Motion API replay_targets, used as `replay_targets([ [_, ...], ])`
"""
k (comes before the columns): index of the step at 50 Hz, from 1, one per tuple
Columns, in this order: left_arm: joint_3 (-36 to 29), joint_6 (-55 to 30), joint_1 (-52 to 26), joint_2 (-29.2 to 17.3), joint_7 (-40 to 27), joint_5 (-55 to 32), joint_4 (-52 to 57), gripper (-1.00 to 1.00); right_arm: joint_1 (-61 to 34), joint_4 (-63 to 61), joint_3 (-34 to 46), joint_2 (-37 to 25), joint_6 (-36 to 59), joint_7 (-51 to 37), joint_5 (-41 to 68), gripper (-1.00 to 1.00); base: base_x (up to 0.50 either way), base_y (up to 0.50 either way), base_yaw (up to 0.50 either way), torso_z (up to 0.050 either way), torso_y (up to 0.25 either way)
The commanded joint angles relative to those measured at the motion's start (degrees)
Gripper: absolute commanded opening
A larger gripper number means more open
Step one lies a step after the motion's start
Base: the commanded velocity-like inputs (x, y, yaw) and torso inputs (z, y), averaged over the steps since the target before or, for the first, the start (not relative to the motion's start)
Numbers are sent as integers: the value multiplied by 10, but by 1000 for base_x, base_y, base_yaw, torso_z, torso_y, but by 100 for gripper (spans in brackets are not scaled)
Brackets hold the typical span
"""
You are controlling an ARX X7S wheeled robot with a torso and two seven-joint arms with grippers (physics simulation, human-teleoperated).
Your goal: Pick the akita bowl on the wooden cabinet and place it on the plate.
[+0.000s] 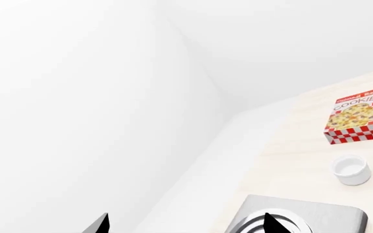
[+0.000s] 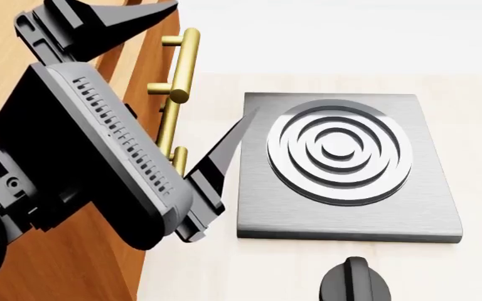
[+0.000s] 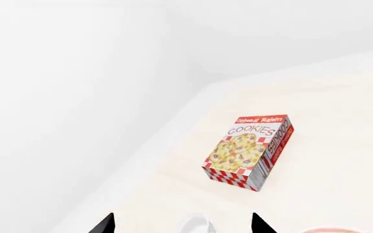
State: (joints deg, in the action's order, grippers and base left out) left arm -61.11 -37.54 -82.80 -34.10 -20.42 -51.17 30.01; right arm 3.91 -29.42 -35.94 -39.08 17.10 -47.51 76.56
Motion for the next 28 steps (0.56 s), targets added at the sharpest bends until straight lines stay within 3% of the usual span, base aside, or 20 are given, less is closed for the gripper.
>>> replay_targets([
  [1,13,5,2,9,13,6,5,100,-54,-78,7,-43,14,-29,32,100,0,0,0,0,0],
  [28,18,9,4,4,12,2,5,100,-262,-174,140,-152,38,-117,131,100,0,0,0,0,0],
])
